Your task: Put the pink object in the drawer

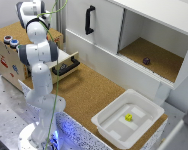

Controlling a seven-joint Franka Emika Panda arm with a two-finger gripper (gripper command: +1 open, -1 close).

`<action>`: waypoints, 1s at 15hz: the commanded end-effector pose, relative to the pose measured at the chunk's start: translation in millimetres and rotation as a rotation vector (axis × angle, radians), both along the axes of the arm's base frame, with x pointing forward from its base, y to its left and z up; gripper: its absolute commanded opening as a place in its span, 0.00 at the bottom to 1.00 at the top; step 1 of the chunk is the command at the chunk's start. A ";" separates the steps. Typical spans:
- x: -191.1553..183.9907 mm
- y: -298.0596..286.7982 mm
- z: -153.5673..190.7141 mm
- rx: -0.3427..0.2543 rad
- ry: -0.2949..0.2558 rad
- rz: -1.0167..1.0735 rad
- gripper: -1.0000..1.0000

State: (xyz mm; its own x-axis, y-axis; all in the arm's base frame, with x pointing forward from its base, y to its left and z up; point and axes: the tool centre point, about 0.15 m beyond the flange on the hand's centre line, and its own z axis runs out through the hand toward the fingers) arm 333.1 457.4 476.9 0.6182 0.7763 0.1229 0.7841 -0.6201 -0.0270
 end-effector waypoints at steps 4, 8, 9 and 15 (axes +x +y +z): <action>30.3 -7.9 -0.7 -0.117 0.029 0.464 1.00; 44.2 -14.2 -23.3 -0.091 0.084 0.638 1.00; 45.7 -13.4 -27.7 -0.088 0.093 0.681 1.00; 48.3 -10.9 -38.6 -0.068 0.045 0.783 1.00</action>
